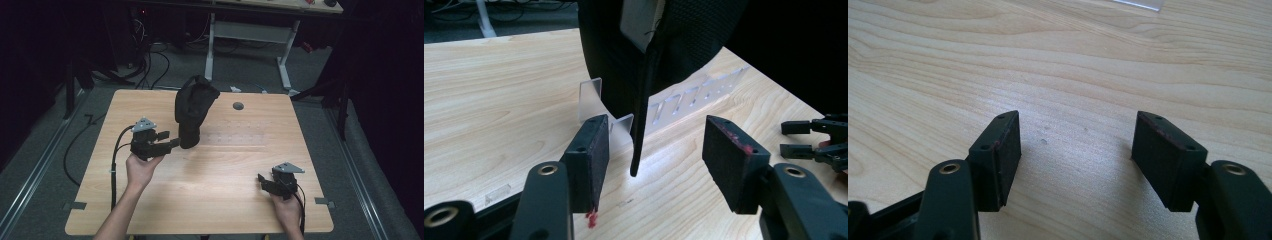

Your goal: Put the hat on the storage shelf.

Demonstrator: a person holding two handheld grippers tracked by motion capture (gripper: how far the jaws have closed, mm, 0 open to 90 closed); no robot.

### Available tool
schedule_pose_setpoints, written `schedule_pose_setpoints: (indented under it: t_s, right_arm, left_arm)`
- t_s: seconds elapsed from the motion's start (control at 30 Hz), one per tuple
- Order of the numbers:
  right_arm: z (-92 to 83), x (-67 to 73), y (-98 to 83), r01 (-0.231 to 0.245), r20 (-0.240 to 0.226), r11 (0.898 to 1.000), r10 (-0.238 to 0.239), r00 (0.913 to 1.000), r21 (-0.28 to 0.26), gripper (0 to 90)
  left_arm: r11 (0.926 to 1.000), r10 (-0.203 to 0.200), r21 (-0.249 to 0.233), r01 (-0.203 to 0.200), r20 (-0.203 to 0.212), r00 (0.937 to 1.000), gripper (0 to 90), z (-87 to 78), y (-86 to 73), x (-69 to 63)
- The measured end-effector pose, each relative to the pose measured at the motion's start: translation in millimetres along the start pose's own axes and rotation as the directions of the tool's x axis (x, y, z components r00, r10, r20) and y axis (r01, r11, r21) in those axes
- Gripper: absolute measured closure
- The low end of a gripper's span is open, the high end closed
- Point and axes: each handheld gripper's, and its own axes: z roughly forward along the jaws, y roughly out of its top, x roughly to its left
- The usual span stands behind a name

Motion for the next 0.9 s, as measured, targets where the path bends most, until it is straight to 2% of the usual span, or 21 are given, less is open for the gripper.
schedule_pose_setpoints:
  t_s: [0.37,0.63,0.9]
  right_arm:
    - [0.0,0.1,0.0,0.000,0.001,1.000,0.000,1.0000,0.000,36.4]
    - [0.0,0.1,0.0,-0.001,0.001,1.000,0.001,1.0000,0.000,36.4]
    - [0.0,0.1,0.0,0.000,0.001,1.000,0.000,1.0000,0.000,36.4]
  left_arm:
    - [1.0000,0.001,-0.003,-0.001,-0.004,1.0000,43.4,-18.9,-1.2,-0.6]
    - [0.9993,-0.037,-0.007,0.037,-0.002,0.9993,42.6,-27.4,-3.4,-1.2]
    - [0.9987,-0.051,-0.001,0.051,0.009,0.9987,41.8,-38.0,-11.2,-4.7]
